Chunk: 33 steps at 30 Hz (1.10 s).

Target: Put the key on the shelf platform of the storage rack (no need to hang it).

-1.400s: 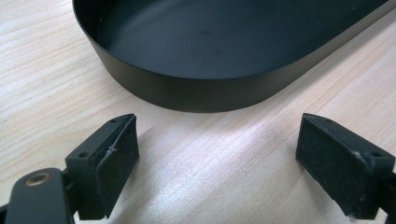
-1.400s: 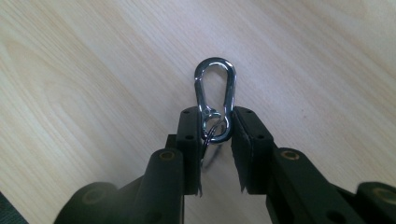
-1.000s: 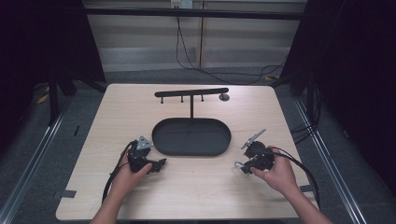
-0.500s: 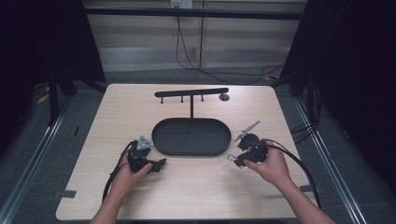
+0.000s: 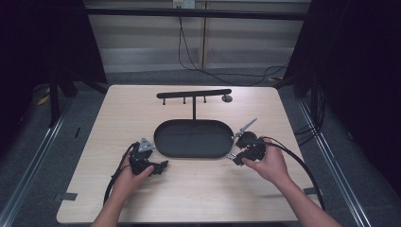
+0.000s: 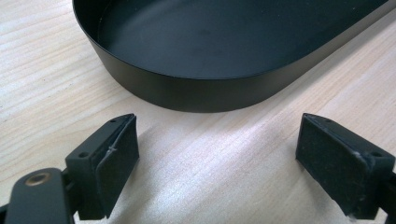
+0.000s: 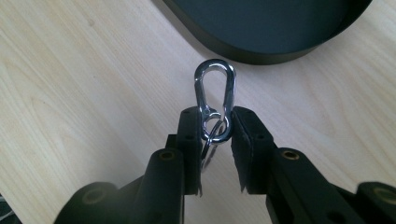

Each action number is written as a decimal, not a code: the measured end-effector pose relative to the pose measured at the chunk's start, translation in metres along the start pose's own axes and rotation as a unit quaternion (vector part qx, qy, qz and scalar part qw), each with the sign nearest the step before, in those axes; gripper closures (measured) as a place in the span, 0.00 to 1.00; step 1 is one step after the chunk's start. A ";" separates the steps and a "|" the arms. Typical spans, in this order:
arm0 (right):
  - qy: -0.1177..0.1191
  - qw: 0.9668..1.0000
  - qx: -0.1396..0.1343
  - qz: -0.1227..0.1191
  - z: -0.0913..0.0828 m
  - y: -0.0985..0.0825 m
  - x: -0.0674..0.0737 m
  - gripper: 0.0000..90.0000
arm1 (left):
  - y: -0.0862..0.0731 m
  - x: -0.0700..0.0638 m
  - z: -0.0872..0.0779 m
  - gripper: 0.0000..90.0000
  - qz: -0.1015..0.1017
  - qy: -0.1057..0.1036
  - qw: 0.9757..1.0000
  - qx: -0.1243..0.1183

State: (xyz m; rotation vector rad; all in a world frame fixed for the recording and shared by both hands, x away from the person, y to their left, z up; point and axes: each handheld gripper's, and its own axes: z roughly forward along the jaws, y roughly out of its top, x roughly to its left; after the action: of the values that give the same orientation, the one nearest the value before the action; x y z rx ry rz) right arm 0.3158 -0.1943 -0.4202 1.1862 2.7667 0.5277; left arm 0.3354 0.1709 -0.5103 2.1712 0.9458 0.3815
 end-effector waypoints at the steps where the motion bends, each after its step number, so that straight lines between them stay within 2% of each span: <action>1: -0.002 1.000 0.000 0.000 -0.001 0.001 0.000 0.82 | 0.000 0.000 0.000 0.14 0.000 0.000 1.000 0.000; 4: -0.004 1.000 -0.003 -0.002 -0.003 0.006 0.002 0.82 | 0.000 0.000 0.000 0.14 0.000 0.000 1.000 0.000; 6: 0.007 1.000 -0.008 0.000 -0.004 0.008 0.001 0.82 | 0.000 0.000 0.000 0.14 0.000 0.000 1.000 0.000; 22: 0.003 1.000 -0.018 0.013 0.001 0.016 -0.004 0.82 | 0.000 0.000 0.000 0.14 0.000 0.000 1.000 0.000; 28: -0.001 1.000 -0.017 0.000 -0.001 0.025 -0.001 0.82 | 0.000 0.000 0.000 0.14 0.000 0.000 1.000 0.000; 33: -0.004 1.000 -0.015 -0.001 -0.003 0.034 -0.001 0.82 | 0.000 0.000 0.000 0.14 0.000 0.000 1.000 0.000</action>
State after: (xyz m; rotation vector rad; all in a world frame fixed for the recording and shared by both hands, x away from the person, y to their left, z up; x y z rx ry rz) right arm 0.3385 -0.1742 -0.4057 1.1773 2.7422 0.5617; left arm 0.3354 0.1709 -0.5103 2.1712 0.9460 0.3817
